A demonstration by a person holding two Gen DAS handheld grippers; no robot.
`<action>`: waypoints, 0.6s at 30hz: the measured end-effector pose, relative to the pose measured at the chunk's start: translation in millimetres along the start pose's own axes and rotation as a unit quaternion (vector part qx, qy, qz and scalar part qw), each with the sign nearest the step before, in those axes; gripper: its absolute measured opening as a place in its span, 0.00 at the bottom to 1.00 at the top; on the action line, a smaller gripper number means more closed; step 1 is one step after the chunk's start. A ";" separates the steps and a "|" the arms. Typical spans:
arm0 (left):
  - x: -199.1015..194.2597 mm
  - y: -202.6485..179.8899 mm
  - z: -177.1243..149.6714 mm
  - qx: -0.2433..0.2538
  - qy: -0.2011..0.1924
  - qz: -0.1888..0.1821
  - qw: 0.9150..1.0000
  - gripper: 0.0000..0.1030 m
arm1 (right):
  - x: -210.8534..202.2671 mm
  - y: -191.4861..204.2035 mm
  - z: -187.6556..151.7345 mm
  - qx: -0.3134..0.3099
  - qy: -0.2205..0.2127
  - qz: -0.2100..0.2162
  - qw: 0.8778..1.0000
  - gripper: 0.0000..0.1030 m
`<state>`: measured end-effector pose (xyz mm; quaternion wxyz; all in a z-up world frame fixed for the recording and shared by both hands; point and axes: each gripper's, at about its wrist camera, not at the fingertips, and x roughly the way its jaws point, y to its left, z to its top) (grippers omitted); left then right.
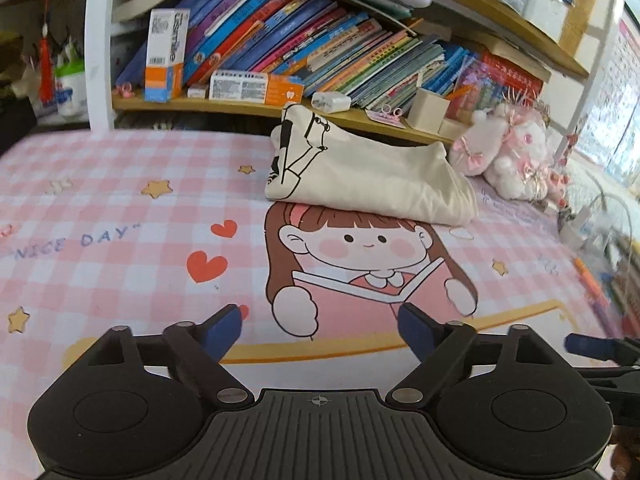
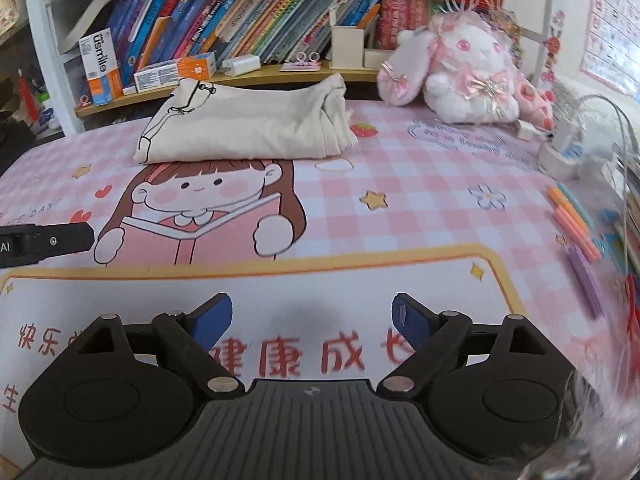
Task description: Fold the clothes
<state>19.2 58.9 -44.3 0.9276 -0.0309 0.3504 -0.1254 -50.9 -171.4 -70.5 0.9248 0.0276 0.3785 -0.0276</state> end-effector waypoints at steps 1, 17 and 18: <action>-1.3 -3.1 -2.2 0.010 -0.003 0.011 1.000 0.92 | -1.8 1.6 -2.9 0.001 -0.002 -0.003 1.000 0.88; -1.9 -5.0 -10.0 0.034 0.011 0.034 0.999 0.94 | -6.2 8.8 -10.7 0.008 -0.004 -0.028 1.000 0.98; -2.2 -4.5 -9.5 0.032 0.012 0.033 0.999 0.94 | -7.5 9.2 -10.1 0.009 -0.006 -0.030 0.999 0.98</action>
